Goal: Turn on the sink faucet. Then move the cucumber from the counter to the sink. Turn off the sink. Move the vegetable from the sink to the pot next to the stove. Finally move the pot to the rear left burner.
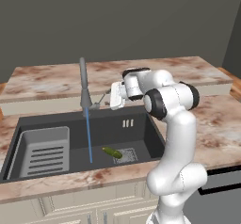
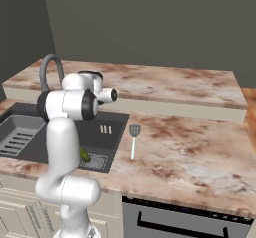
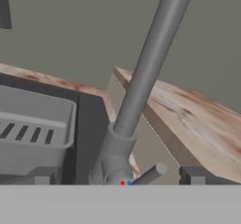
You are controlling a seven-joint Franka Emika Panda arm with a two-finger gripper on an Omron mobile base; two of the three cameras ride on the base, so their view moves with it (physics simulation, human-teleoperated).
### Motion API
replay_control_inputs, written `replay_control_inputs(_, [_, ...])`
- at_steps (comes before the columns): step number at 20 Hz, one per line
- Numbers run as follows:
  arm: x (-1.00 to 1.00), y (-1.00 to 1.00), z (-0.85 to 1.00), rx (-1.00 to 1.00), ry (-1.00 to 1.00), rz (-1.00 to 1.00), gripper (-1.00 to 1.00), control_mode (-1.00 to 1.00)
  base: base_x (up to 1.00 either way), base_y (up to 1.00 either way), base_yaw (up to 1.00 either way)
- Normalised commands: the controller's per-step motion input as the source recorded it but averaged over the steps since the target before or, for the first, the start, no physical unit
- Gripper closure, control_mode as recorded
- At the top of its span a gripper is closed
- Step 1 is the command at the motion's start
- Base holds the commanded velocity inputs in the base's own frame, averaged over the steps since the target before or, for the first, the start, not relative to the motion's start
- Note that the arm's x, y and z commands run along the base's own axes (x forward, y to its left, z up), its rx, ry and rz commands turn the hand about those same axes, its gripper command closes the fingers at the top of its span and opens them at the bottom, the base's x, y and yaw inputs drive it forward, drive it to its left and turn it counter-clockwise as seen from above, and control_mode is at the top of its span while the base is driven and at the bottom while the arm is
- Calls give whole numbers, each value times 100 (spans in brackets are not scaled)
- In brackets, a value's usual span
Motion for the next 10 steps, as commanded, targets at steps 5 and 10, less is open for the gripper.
replay_control_inputs(5, [25, 12, -10, 0, 0, 2, -100, -100, 0, 0, 0])
replay_control_inputs(10, [22, 9, -12, 0, 0, 2, -100, -100, 0, 0, 0])
